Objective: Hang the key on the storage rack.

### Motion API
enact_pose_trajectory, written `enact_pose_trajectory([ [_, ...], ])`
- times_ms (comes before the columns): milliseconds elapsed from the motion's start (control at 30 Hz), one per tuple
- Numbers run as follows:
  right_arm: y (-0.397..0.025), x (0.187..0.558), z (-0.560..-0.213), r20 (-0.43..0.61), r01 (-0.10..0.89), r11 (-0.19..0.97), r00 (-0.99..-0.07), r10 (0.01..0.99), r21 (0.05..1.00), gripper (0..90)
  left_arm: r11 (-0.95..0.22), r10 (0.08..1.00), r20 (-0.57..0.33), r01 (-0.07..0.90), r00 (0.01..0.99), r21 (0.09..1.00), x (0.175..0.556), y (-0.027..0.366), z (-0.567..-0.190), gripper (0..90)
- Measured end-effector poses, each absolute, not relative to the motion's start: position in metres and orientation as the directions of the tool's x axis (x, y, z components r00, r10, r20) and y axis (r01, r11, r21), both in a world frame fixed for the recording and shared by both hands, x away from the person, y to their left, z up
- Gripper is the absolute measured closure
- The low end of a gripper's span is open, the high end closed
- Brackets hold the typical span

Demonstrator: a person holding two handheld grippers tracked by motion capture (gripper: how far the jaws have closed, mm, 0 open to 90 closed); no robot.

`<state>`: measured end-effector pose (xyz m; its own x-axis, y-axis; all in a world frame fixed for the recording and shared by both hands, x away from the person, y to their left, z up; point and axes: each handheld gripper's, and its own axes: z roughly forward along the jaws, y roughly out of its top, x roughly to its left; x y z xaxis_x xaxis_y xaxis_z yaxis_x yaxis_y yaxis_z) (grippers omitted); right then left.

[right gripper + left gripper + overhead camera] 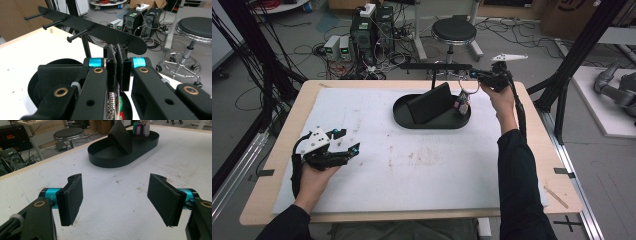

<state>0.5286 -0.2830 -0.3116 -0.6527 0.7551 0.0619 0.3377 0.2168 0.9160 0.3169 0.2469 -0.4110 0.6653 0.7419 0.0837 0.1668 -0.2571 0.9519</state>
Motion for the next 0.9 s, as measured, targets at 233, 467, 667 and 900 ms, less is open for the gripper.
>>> enact_pose_trajectory([
  [233,-0.283,0.53,-0.313,0.068,0.341,0.21,-0.65,0.757,0.917,87.6,-0.257,0.743,0.086,0.165,0.664,0.952,0.316,0.247,-0.41,28.8],
  [467,-0.28,0.529,-0.314,0.045,0.348,0.226,-0.625,0.779,0.91,85.1,-0.259,0.738,0.088,0.161,0.669,0.952,0.316,0.247,-0.41,28.8],
  [667,-0.283,0.524,-0.313,0.018,0.346,0.225,-0.578,0.816,0.911,79.6,-0.26,0.737,0.09,0.158,0.67,0.953,0.316,0.246,-0.409,28.8],
  [900,-0.294,0.507,-0.309,0.021,0.352,0.214,-0.559,0.829,0.911,59.9,-0.261,0.73,0.094,0.149,0.677,0.954,0.319,0.243,-0.407,28.8],
])
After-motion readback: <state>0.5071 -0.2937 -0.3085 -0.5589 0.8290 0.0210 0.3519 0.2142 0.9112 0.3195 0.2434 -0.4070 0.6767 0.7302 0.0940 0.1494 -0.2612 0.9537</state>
